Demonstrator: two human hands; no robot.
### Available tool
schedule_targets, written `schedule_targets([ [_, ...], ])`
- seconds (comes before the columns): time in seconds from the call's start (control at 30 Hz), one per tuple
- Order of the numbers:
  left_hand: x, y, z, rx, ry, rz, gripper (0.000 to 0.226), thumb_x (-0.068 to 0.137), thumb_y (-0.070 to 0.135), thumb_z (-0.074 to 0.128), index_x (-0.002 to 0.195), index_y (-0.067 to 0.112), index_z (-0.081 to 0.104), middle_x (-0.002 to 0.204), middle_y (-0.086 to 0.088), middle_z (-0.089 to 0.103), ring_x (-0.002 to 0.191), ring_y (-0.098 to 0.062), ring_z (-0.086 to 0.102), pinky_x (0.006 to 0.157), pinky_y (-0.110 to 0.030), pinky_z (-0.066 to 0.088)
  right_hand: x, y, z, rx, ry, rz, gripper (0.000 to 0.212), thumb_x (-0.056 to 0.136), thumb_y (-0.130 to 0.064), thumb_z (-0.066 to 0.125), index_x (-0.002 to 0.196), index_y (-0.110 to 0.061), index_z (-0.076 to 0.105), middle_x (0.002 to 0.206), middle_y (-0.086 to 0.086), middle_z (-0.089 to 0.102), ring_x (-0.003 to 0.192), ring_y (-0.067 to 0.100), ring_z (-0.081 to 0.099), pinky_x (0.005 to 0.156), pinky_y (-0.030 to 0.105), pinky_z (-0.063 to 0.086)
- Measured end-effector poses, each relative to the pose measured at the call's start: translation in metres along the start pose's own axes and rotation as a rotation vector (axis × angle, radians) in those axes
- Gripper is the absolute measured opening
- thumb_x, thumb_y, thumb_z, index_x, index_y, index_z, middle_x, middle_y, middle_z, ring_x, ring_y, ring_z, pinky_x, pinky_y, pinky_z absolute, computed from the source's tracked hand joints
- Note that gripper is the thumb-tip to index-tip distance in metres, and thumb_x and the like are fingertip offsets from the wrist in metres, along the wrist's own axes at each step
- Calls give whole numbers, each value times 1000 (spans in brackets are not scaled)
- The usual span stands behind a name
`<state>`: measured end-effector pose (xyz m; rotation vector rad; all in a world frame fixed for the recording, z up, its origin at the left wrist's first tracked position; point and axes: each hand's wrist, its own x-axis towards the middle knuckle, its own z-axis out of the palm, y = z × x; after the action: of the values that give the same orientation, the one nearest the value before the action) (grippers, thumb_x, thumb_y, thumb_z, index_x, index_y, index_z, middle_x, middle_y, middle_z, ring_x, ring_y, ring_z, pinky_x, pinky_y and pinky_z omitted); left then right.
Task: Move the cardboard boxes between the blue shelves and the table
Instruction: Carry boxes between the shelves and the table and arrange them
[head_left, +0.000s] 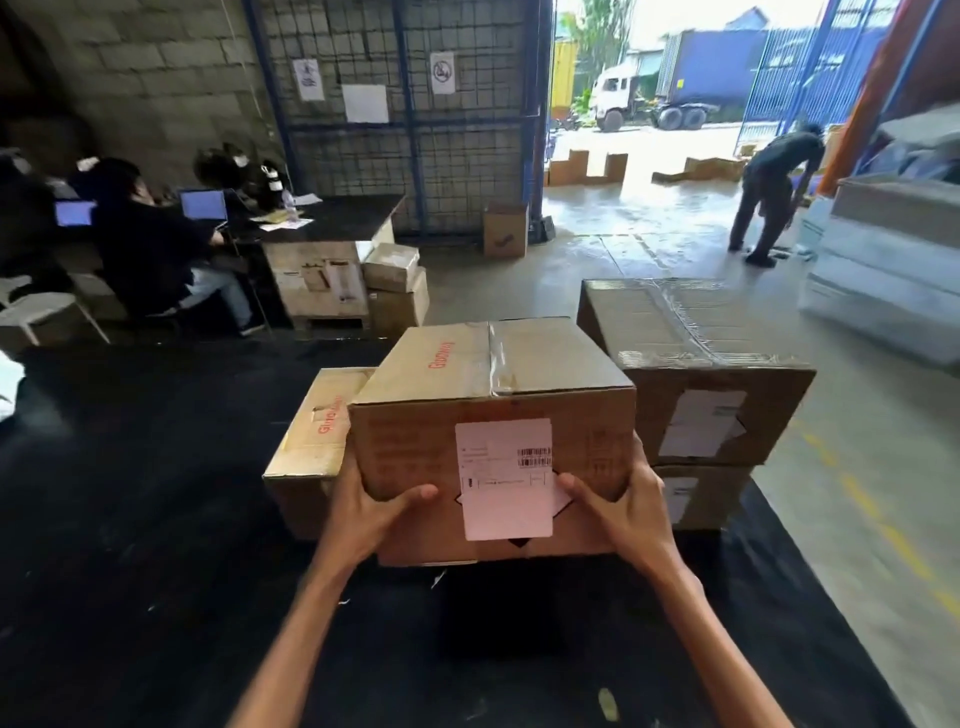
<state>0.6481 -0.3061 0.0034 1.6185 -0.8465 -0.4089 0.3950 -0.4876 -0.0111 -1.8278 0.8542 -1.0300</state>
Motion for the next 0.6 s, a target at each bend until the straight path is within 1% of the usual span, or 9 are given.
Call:
schedule_targets([
  [0.1, 8, -12, 13, 23, -17, -28, 112, 50, 55, 95, 146, 39, 39, 133, 10, 64, 126, -10, 59, 106, -48, 50, 4, 21, 1, -9, -3, 36, 104, 68, -68, 82, 151, -26, 36, 123, -8, 69, 114, 7, 67, 98, 44, 57],
  [0.17, 17, -19, 19, 28, -20, -32, 113, 51, 53, 95, 147, 38, 38, 133, 10, 64, 127, -10, 58, 107, -45, 50, 9, 32, 2, -4, -7, 49, 106, 68, -69, 82, 153, -29, 33, 127, -8, 67, 117, 8, 65, 99, 45, 57],
  [0.23, 27, -25, 26, 14, -28, -35, 109, 52, 47, 97, 145, 38, 39, 131, 13, 65, 122, 0, 60, 103, -34, 52, 16, 37, 4, -29, -2, 42, 108, 70, -67, 82, 156, -30, 28, 132, -6, 65, 121, 8, 62, 103, 45, 55],
  [0.3, 35, -28, 38, 20, -33, -30, 100, 58, 36, 98, 137, 49, 38, 127, 22, 62, 117, 12, 58, 97, -16, 50, 23, 40, 5, -82, 31, 19, 110, 73, -62, 82, 159, -28, 22, 140, -1, 59, 128, 10, 56, 109, 43, 50],
  [0.33, 40, -30, 43, 22, -29, -27, 98, 59, 31, 95, 135, 50, 37, 126, 25, 60, 115, 16, 56, 93, -9, 48, 26, 41, 6, -108, 55, 4, 112, 75, -58, 83, 161, -27, 17, 145, 2, 55, 132, 11, 53, 112, 42, 47],
  [0.4, 47, -36, 53, 19, -13, -35, 100, 61, 22, 94, 141, 38, 36, 127, 25, 58, 114, 20, 54, 90, -2, 44, 33, 45, 7, -159, 87, -44, 118, 77, -48, 84, 163, -29, 6, 157, 6, 44, 142, 16, 44, 116, 39, 41],
  [0.47, 55, -45, 59, 22, 5, -55, 104, 62, 16, 94, 147, 24, 34, 128, 22, 57, 113, 22, 53, 90, 0, 42, 41, 51, 10, -220, 93, -111, 124, 78, -40, 85, 163, -28, -4, 168, 5, 23, 154, 21, 27, 120, 42, 35],
  [0.53, 63, -53, 65, 42, 24, -75, 101, 61, 12, 95, 144, 20, 37, 127, 18, 58, 111, 23, 53, 90, 1, 42, 48, 57, 15, -285, 110, -154, 127, 79, -38, 85, 163, -22, -9, 172, 1, 4, 158, 21, 10, 122, 48, 32],
  [0.6, 73, -60, 71, 69, 47, -85, 94, 60, 7, 95, 135, 22, 40, 126, 11, 59, 109, 17, 57, 91, -1, 42, 55, 61, 19, -390, 147, -188, 131, 78, -38, 86, 162, -14, -12, 172, 3, -8, 158, 25, -2, 123, 55, 25],
])
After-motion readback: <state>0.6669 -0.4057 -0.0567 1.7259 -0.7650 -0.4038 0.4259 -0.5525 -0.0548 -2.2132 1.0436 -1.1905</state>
